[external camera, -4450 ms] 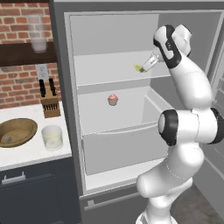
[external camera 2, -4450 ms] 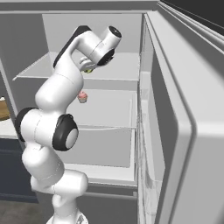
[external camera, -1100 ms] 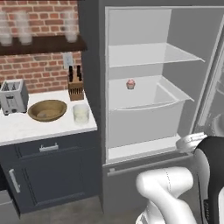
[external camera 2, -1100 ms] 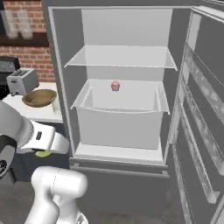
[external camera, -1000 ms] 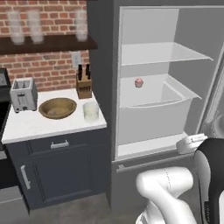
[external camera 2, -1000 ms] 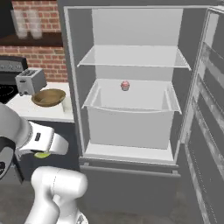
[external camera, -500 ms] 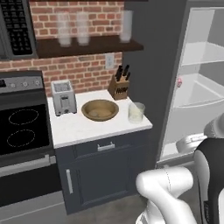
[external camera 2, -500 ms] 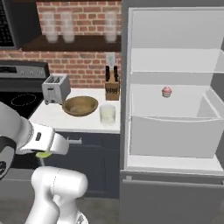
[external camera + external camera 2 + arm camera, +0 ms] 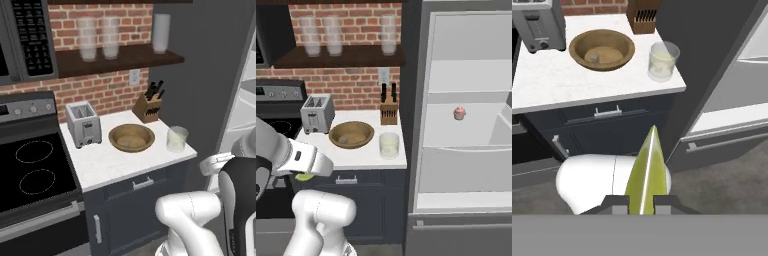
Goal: Grab a lemon wedge from the fridge and one ice cube from the ice bowl, and put them in the glass of lemonade.
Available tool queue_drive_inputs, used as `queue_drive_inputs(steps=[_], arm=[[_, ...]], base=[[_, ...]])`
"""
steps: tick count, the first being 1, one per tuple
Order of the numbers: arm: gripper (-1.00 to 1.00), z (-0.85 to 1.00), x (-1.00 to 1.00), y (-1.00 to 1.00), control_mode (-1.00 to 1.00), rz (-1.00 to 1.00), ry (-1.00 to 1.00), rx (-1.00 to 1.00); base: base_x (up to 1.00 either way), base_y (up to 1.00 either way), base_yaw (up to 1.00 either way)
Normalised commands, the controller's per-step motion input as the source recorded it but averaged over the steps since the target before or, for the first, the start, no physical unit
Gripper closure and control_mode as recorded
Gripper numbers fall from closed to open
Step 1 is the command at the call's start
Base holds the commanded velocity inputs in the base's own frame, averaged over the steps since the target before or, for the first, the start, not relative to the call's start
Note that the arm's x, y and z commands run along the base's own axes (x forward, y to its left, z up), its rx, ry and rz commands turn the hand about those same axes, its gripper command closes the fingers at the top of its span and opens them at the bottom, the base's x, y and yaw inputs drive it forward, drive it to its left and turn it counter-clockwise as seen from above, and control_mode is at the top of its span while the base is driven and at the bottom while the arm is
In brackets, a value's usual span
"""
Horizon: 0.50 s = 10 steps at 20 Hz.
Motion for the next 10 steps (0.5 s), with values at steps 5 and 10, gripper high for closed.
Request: queue_drive_inputs(steps=[5,10], arm=[[1.00,0.00,0.00,0.00,1.00,0.00,0.00,0.00],[1.00,0.00,0.00,0.00,1.00,0.00,0.00,0.00]], base=[[0.60,0.00,-0.17],[0.45,0.08,-0.19]])
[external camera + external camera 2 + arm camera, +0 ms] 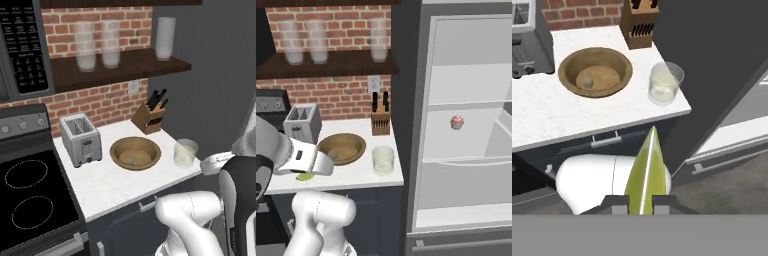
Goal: Grab a lemon wedge from the fridge and one ice cube from the ice bowl, and put them in the glass of lemonade.
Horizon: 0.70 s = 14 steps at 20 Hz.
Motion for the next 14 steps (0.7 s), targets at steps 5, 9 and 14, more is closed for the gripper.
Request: queue_drive_inputs(steps=[5,9,14], arm=[[1.00,0.00,0.34,0.01,-1.00,-0.19,0.18,-0.03],[1.00,-0.01,0.52,-0.03,-1.00,-0.15,0.22,-0.01],[1.00,-0.17,0.34,-0.11,-1.00,-0.09,0.10,0.00]], base=[[0.00,0.00,0.00],[0.00,0.00,0.00],[0.00,0.00,0.00]])
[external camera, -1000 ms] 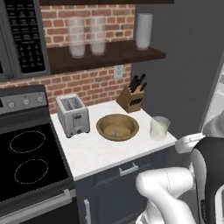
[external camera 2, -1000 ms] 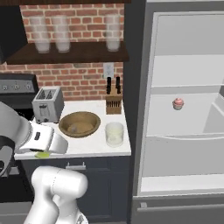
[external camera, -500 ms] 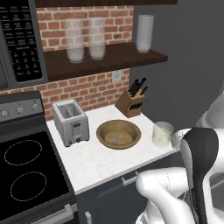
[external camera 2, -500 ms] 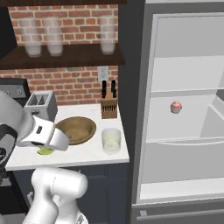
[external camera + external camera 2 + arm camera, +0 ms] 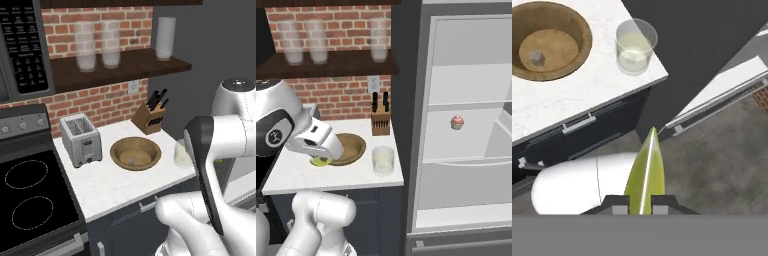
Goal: Grab a lemon wedge from the fridge and one ice cube from the ice bowl, and put them in the glass of lemonade.
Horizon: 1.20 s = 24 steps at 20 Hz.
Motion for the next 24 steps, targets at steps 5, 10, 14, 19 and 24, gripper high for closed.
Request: queue_drive_inputs(steps=[5,10,14,19,24], arm=[[1.00,-0.47,0.27,-0.20,-1.00,-0.02,-0.02,0.01],[1.00,-0.57,0.76,-0.17,-1.00,0.00,0.01,0.00],[1.00,-0.18,0.73,0.00,-1.00,0.00,0.06,0.00],[1.00,-0.01,0.46,0.00,-1.00,0.01,-0.04,0.00],[1.00,0.00,0.69,-0.01,-1.00,0.05,-0.02,0.00]], base=[[0.00,0.00,0.00],[0.00,0.00,0.00],[0.00,0.00,0.00],[0.00,0.00,0.00],[0.00,0.00,0.00]])
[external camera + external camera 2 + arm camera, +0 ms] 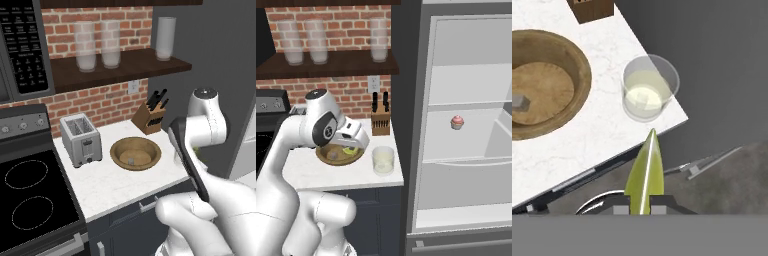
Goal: Grab a lemon wedge from the fridge and one ice cube from the ice bowl, and put them in the glass of lemonade.
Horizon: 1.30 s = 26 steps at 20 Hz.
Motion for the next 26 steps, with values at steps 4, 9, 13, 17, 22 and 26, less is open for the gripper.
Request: queue_drive_inputs(steps=[4,9,13,17,22,26], arm=[[1.00,-0.24,0.82,0.00,-1.00,0.07,0.00,0.00],[1.00,-0.34,0.32,-0.08,-1.00,0.02,0.04,0.00],[1.00,-0.33,0.00,-0.23,-1.00,0.00,0.04,0.00],[1.00,-0.08,0.00,-0.19,-1.00,0.00,0.00,0.00],[1.00,-0.07,0.14,-0.07,-1.00,-0.02,0.00,0.00],[1.00,-0.19,0.21,-0.24,-1.00,-0.07,0.00,0.01]], base=[[0.00,0.00,0.00],[0.00,0.00,0.00],[0.00,0.00,0.00],[0.00,0.00,0.00],[0.00,0.00,0.00],[0.00,0.00,0.00]])
